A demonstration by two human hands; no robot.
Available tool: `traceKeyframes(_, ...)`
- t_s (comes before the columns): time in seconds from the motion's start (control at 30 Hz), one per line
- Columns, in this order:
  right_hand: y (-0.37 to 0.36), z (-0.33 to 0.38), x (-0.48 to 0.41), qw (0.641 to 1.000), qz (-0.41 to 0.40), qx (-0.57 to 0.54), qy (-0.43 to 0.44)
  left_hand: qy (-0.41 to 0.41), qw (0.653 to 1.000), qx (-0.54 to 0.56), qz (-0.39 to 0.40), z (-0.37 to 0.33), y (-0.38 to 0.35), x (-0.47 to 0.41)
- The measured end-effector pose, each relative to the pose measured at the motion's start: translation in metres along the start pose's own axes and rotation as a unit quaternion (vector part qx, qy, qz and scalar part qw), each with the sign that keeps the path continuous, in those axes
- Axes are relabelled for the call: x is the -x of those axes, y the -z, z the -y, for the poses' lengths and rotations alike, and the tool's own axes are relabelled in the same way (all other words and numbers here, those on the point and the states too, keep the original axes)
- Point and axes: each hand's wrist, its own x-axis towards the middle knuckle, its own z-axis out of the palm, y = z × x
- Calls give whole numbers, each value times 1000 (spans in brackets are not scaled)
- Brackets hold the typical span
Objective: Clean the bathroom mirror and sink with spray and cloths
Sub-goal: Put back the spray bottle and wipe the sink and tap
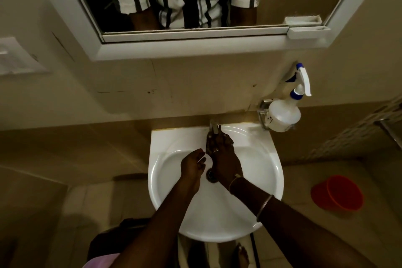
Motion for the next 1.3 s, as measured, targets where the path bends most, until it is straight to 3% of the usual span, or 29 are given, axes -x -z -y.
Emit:
traceKeyframes(0.1, 4, -11, -1, 998, -1, 39, 52, 5, 1000, 8, -8, 2, 2, 2)
traceKeyframes(0.43, -36, 6, 64, 993, -12, -49, 106, 61, 997, 28, 32, 8, 17, 20)
traceKeyframes(0.63, -46, 44, 52, 978, 35, -201, -36, 24, 999, -19, -7, 2, 37, 4)
traceKeyframes(0.77, -34, 63, 12, 960, -20, -277, -26, -27, 995, 61, 73, -40, 28, -7)
traceKeyframes(0.87, -27, 57, -30, 987, -63, -143, 36, -64, 986, 96, 121, -69, 19, -22)
traceKeyframes(0.97, -38, 44, -52, 996, -18, 4, 87, -77, 997, -13, 28, -79, 14, -47)
traceKeyframes(1.03, -49, 37, -52, 998, 49, -25, 15, -92, 987, -117, -66, -77, 21, -68)
traceKeyframes(1.1, -63, 32, -51, 996, 73, -41, -31, -130, 971, -175, -99, -71, 34, -80)
traceKeyframes(1.3, -86, 45, -62, 999, -41, 31, -17, -185, 973, -71, -116, -49, 76, -80)
